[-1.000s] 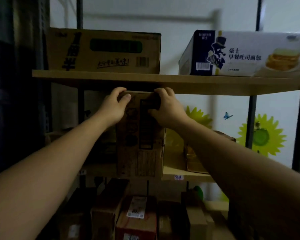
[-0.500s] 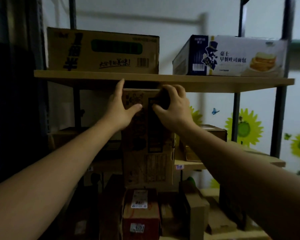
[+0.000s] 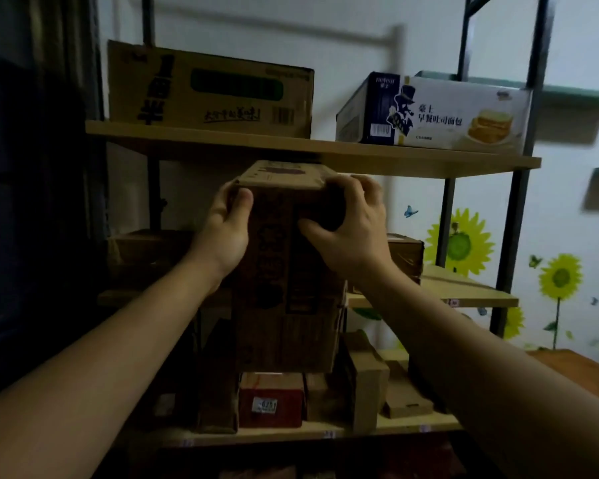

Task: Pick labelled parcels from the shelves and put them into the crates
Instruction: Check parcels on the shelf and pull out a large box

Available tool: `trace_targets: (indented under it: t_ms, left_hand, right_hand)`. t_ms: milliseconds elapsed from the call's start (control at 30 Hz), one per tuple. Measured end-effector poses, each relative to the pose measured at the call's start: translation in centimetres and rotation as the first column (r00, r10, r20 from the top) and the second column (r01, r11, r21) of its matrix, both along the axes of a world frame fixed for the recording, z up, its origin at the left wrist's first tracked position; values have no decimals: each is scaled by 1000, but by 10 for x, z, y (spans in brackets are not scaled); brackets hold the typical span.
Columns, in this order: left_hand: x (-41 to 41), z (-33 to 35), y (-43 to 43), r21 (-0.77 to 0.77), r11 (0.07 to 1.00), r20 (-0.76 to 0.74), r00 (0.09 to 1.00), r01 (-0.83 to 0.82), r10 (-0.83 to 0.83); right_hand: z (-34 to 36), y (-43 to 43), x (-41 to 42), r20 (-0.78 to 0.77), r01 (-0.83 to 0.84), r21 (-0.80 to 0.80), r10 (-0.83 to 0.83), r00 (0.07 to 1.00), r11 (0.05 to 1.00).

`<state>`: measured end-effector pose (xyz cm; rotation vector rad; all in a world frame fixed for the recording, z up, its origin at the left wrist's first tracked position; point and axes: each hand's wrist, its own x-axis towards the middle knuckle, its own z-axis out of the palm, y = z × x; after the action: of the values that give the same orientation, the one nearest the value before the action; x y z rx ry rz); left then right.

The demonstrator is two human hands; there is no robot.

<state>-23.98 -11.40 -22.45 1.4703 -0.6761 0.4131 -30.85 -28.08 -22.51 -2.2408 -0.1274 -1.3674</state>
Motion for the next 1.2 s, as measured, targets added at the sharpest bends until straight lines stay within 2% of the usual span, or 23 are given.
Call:
trace_targets:
  t_ms: [200,367,600,767,867,933,1000,1100,1133,1200]
  left_hand:
    - [-43,-26,-14,5,1000,26,1000,14,-14]
    - [-72,-45,-24,30,999,-25,999,-22,23]
    - [-90,-66,-17,78,994,136,988,-78,67]
    - [-90,-67,-14,103,990,79,991,101,-109]
    - [-82,-61,-15,142,977,59,984,160,-170]
    - [-77,-58,-17,136,966,-11,976,219,-219]
    - [-64,-61,-19,157,969,-88,980,193,-181]
    - [-38,-82,-16,300,936,-238,964,186,-116]
    - [-30,-91,-14,339,918,-330,940,206,-89]
    - [-22,-109,-10,319,905,-555,829,282,-63]
  right_hand:
    - [-3,-13,-42,-113,76,-197,-99,989,978]
    - [-2,-18,-63,-243,89,-424,-208,947,901]
    - [-29,-14,-89,-196,141,-413,-240,951,900]
    - [-40,-15,-97,-234,176,-256,-238,943,950]
    - [-35,-19,-97,-245,216,-221,-269,932,951]
    - [-32,-22,-97,-236,221,-198,-265,935,955]
    - [-33,-25,-97,-218,210,-171,-245,945,963]
    - [-39,-27,-98,-198,206,-142,-232,952,968]
    - [-41,-28,-99,-195,207,-129,-229,954,970]
    - [-45,-29,-100,-182,209,-104,-225,957,972]
